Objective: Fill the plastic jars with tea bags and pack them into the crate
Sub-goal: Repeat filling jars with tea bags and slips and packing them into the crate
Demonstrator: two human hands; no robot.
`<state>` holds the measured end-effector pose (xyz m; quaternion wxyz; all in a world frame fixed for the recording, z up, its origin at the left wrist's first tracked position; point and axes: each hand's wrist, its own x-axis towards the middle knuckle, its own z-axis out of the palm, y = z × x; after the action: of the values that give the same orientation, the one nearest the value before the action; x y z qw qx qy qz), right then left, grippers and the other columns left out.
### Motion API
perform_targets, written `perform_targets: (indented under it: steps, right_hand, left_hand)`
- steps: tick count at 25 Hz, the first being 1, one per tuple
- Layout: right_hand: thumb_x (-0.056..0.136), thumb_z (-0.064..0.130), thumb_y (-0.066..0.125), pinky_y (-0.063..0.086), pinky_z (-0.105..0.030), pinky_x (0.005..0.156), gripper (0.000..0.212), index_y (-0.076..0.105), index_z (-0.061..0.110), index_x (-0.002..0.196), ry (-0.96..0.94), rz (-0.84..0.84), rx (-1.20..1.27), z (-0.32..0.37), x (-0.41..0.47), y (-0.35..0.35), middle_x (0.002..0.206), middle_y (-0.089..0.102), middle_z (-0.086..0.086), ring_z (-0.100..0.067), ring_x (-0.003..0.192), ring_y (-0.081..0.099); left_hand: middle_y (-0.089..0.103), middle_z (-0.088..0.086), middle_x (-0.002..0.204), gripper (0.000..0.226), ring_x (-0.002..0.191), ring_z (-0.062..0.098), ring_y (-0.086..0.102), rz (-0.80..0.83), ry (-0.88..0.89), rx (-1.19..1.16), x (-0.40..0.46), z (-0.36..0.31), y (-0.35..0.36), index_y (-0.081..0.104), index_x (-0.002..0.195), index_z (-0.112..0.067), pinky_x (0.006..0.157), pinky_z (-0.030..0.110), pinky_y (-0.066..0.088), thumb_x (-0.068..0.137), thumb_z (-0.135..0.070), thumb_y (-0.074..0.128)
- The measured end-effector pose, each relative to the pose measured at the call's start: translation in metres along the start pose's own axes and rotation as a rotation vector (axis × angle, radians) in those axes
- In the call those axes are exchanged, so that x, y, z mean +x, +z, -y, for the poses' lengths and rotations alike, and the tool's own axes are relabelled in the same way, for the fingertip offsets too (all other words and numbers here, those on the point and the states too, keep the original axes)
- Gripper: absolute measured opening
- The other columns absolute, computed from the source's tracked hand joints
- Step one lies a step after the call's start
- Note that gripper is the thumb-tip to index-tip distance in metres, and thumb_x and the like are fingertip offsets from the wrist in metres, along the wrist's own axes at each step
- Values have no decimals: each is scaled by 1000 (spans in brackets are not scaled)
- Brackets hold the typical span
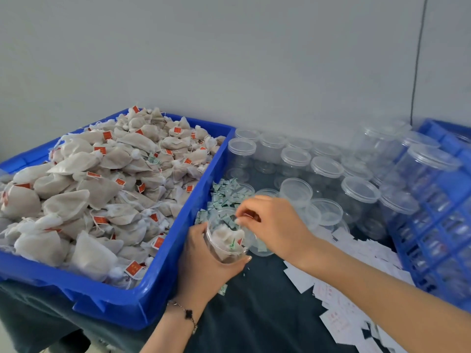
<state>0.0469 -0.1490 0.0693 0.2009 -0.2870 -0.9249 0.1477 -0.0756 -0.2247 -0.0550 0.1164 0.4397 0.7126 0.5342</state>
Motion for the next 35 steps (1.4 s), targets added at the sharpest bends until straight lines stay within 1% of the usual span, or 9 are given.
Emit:
perform_targets:
  steps: [3,7,11,17,20,23,28,30,35]
  right_hand:
    - [96,29,53,44,-22,73,23,71,19,106,-114,32,54,6,-11,-17,88,72,2,-9,78,60]
    - [95,27,51,47,-27,69,18,67,19,97,174,-349,5,-43,-37,-45,82,71,2,-9,72,61]
    - [94,26,51,49,-30,77,18,65,18,102,520,86,-316,-109,-97,-31,99,66,0,-19,92,62]
    - [96,33,48,41,-19,74,21,62,21,105,351,-33,-328,-128,-172,15,103,57,8,-11,96,55]
    - [98,30,43,36,-17,91,30,59,21,121,201,174,-200,-129,-168,29,118,57,7,-11,112,51]
    - [94,17,49,30,-14,99,38,54,18,131,120,133,-136,-129,-151,39,135,52,4,-13,123,45]
    - [75,3,66,54,-37,69,26,73,12,98,-46,109,-238,-130,-136,30,101,70,-3,-27,87,65]
    - [66,2,75,54,-31,57,24,75,15,86,-102,73,-277,-132,-138,27,88,72,2,-22,74,67]
    - [65,31,83,53,-22,59,28,76,21,91,-140,56,-405,-134,-151,32,95,72,13,-12,76,66]
  left_hand:
    - [47,-18,111,94,101,1,52,28,38,-55,-10,-24,11,34,114,-37,78,18,45,38,-61,84]
    - [45,-26,109,86,101,-15,47,92,60,-152,-30,-48,35,33,108,-47,72,3,39,38,-67,78]
    - [44,-32,110,81,106,-14,47,237,98,-216,-51,-50,62,39,109,-44,77,2,39,42,-61,81]
    - [47,-25,112,80,102,-11,51,265,32,-133,-56,-47,76,31,105,-57,76,12,42,39,-68,75]
    - [49,-23,110,79,101,-10,52,248,27,-133,-57,-46,78,31,103,-57,73,7,38,38,-66,74]
    - [50,-24,111,80,102,-8,52,235,36,-144,-57,-44,80,34,105,-53,76,10,40,37,-65,75]
    - [49,-23,111,80,104,-9,51,230,45,-144,-57,-43,80,34,106,-52,77,12,41,38,-65,75]
    - [50,-22,111,80,104,-9,51,234,54,-148,-56,-45,80,36,106,-50,78,12,42,38,-65,75]
    - [46,-31,108,85,102,-14,50,187,44,-130,-53,-33,63,39,109,-42,77,11,41,36,-63,77]
